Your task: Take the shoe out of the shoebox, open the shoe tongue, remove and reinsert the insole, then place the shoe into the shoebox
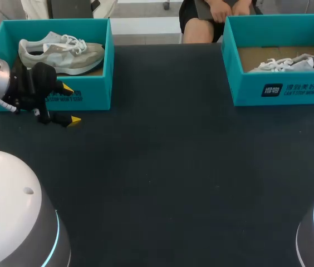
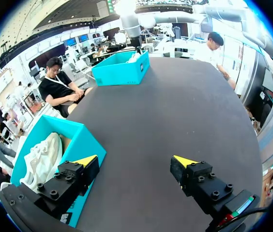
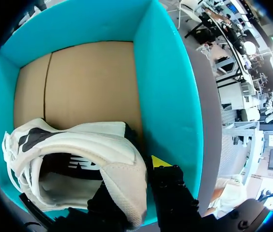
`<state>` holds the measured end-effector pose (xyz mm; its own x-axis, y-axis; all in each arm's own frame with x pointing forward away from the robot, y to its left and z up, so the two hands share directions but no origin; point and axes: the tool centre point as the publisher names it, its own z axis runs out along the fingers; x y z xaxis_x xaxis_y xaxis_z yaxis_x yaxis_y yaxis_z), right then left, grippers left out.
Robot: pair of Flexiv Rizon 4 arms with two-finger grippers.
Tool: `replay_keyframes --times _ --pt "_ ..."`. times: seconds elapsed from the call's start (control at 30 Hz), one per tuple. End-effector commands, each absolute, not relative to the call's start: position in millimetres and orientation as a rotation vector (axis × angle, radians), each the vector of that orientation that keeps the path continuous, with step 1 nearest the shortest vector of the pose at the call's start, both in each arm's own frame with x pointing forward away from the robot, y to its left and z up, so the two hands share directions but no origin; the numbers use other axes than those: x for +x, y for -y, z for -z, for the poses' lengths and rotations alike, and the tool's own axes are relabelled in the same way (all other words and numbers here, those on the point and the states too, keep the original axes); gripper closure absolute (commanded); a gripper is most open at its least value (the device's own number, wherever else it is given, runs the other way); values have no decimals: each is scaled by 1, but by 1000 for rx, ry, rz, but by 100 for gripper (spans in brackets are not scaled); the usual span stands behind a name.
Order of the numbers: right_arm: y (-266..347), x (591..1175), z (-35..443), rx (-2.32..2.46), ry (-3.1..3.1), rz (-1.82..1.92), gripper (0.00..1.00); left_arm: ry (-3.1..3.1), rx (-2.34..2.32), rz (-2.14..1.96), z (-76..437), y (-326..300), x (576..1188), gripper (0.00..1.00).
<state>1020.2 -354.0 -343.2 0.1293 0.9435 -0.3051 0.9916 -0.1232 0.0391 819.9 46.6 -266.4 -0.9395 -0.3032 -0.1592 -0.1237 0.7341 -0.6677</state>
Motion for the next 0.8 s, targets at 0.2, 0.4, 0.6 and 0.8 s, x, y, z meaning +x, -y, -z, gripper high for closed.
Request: replay_keyframes --times 0.2,0.4,0.6,0.8 --pt "357 1022 358 2163 -1926 300 100 -2682 -337 1000 266 -46 819 0" --pt "356 1025 363 2154 -1934 296 100 -2682 -337 1000 266 -46 819 0" --pt "356 1026 366 2152 -1927 290 100 -2682 -337 1000 266 -46 819 0" --pt "356 1026 365 2163 -1909 281 71 -2682 -337 1000 266 -46 819 0"
